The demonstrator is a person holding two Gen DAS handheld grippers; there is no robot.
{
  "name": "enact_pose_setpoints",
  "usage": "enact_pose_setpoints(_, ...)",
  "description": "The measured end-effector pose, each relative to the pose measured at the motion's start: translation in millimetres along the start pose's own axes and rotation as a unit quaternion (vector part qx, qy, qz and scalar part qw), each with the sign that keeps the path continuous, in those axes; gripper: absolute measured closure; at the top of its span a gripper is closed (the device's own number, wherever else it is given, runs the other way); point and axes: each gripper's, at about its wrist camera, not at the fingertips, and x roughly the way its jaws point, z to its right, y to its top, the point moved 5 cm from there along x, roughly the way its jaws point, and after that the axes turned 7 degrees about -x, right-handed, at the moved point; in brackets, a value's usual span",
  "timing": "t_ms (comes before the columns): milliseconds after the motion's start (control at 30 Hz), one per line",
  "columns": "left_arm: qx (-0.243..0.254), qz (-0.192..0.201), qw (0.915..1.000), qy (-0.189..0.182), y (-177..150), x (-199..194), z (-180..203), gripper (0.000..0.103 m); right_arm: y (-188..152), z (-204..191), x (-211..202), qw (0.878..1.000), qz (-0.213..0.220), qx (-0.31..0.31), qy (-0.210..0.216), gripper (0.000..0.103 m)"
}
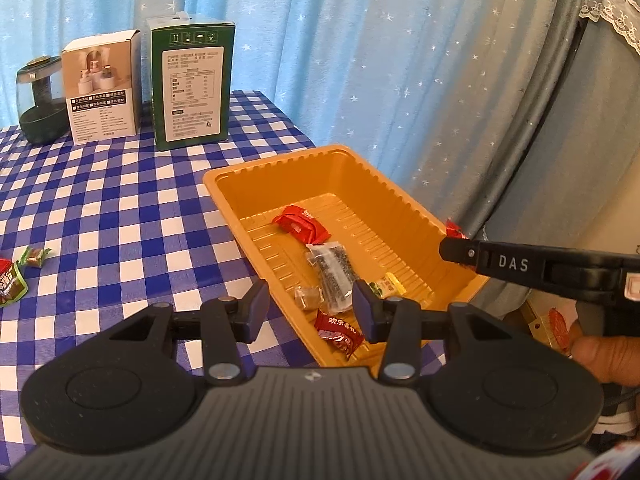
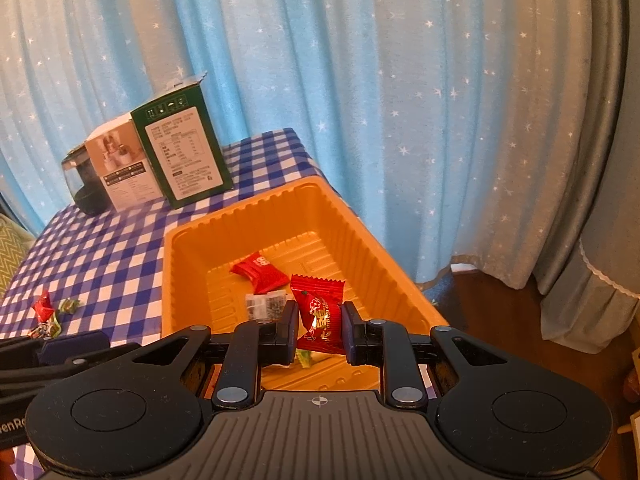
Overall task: Organize snacks
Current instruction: 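Open both grippers over the orange tray, dropping both packets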
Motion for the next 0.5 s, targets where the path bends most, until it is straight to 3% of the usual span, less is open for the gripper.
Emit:
enact_pose_setpoints(200, -0.002, 0.002, 1.0, 0.001, 0.7, -1.1, -4.3, 0.062, 1.1, -3.3, 6.4, 1.0, -0.004, 0.0, 0.008, 0.08)
enact_pose_setpoints(367, -0.004, 0.004, 1.0, 0.005, -0.5, -4.3, -8.8, 0.06, 2.1, -0.7, 11.1, 0.999, -0.005, 0.032, 0.042, 0.078)
enact_pose_setpoints(500, -0.005, 0.006, 0.9999, 0.009, -3.6, -10.8, -12.6, 0.059, 0.9, 4.9, 5.5, 0.998, -0.002, 0.052, 0.039, 0.06)
